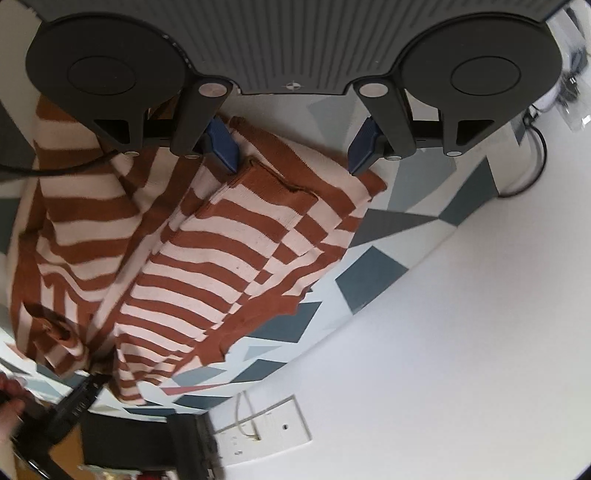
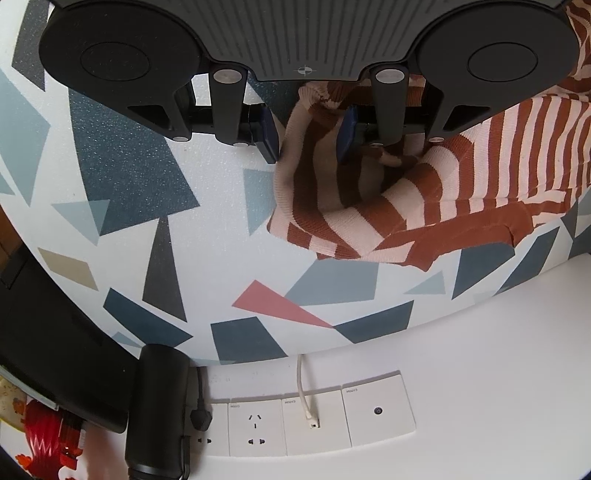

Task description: Fold clothes

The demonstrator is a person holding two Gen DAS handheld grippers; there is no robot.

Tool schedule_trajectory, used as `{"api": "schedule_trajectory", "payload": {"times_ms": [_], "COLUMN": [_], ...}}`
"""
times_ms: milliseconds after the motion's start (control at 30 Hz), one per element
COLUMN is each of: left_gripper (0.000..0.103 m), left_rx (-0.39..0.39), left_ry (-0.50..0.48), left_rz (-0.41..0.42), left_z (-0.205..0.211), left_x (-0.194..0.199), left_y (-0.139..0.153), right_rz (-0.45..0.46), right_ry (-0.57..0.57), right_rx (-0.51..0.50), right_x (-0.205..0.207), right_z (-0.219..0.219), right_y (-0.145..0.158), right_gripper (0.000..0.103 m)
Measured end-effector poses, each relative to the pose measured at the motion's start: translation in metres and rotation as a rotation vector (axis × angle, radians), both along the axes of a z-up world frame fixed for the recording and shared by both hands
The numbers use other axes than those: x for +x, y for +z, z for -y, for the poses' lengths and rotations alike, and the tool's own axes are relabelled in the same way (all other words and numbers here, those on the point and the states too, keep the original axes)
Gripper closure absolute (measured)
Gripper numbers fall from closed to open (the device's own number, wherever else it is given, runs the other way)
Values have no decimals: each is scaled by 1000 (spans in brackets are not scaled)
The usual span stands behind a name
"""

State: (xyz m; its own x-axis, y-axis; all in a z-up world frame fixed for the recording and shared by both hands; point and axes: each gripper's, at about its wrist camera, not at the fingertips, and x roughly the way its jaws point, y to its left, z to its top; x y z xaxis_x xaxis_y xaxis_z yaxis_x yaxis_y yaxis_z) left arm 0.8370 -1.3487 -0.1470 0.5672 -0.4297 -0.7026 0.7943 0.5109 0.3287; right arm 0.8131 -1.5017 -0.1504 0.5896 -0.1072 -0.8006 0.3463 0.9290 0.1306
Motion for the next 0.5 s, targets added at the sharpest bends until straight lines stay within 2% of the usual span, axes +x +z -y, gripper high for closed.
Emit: {"api": "schedule_trajectory", "payload": {"times_ms": [200,367,400,433,500], "left_gripper": [36,36,44,66,90], "left_rx": [34,6,-3,-14,-47], "left_ry": [-58,-113,-125,-134,-139], "left_rz": [70,83,79,72,41], "left_z": [17,33,35,36,37], "left_x": [-5,-6,-6,-6,-4], "left_y": [-7,-5,-5,-4,-2], "right_rz": [1,5,5,6,6], "right_ry": [-5,-4,-4,-4,-4], "right_rx": [-2,-2,-2,0,0], "right_x": [1,1,1,0,0], "right_z": [0,-1,-1,0,0], "right_y": [0,1,1,1,0], "right_gripper": [70,70,70,70,69]}}
